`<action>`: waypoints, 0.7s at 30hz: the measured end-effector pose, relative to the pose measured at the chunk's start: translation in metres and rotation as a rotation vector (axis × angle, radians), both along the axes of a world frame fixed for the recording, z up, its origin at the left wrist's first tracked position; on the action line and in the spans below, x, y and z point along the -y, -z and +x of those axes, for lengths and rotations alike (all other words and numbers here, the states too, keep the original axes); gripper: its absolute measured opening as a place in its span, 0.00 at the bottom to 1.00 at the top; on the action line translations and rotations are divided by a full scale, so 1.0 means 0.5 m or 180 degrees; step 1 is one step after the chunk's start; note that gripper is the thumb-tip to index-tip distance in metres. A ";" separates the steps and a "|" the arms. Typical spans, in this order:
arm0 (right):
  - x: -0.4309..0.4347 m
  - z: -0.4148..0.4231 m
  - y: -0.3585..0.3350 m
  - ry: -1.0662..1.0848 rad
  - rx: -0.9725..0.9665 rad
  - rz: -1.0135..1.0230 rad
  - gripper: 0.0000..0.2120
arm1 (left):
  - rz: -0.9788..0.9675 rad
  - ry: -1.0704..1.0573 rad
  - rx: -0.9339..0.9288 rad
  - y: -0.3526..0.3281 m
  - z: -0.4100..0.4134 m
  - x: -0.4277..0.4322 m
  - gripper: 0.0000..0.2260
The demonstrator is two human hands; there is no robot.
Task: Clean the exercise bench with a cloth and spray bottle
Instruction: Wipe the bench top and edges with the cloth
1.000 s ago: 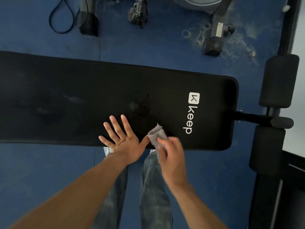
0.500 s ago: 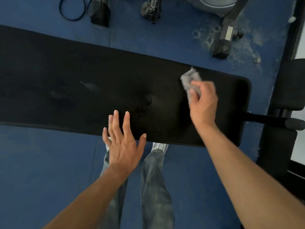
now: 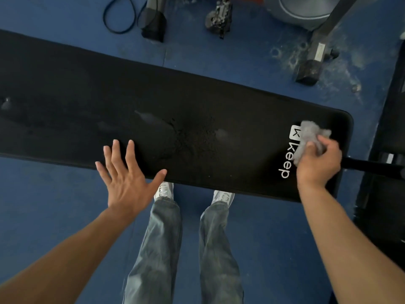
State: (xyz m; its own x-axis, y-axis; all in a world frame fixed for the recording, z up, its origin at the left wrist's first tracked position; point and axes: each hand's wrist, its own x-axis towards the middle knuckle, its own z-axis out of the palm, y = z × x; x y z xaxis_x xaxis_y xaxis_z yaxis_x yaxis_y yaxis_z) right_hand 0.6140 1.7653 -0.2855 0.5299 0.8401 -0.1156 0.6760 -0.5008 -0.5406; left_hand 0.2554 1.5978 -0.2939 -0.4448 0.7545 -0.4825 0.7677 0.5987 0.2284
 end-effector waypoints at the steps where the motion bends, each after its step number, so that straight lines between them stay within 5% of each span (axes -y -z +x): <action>1: -0.025 -0.009 0.001 -0.0006 -0.0062 0.0012 0.13 | -0.0043 0.0017 0.0018 0.005 0.000 -0.001 0.50; 8: 0.128 -0.117 -0.015 -0.2005 -0.0168 -0.0296 0.10 | -0.0250 -0.0211 0.0283 0.008 0.010 -0.021 0.53; 14: 0.209 -0.044 -0.044 -0.3252 -0.0184 -0.0803 0.11 | -0.0782 -0.0202 0.0484 0.003 0.006 -0.041 0.56; 18: 0.095 0.007 -0.034 -0.3308 0.0323 -0.0632 0.15 | -0.1232 -0.0185 0.0681 -0.008 -0.005 -0.065 0.56; 21: -0.033 -0.007 -0.020 -0.2362 0.0634 -0.0419 0.13 | -0.1526 -0.0173 0.0785 -0.022 -0.010 -0.079 0.55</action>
State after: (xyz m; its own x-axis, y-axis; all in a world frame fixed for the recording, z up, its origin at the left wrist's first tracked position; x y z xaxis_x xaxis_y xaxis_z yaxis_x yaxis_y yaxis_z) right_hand 0.6105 1.7819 -0.2757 -0.1444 0.9690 -0.2006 0.9374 0.0690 -0.3413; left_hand 0.2504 1.6373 -0.2828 -0.3072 0.4031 -0.8620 0.6909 0.7174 0.0893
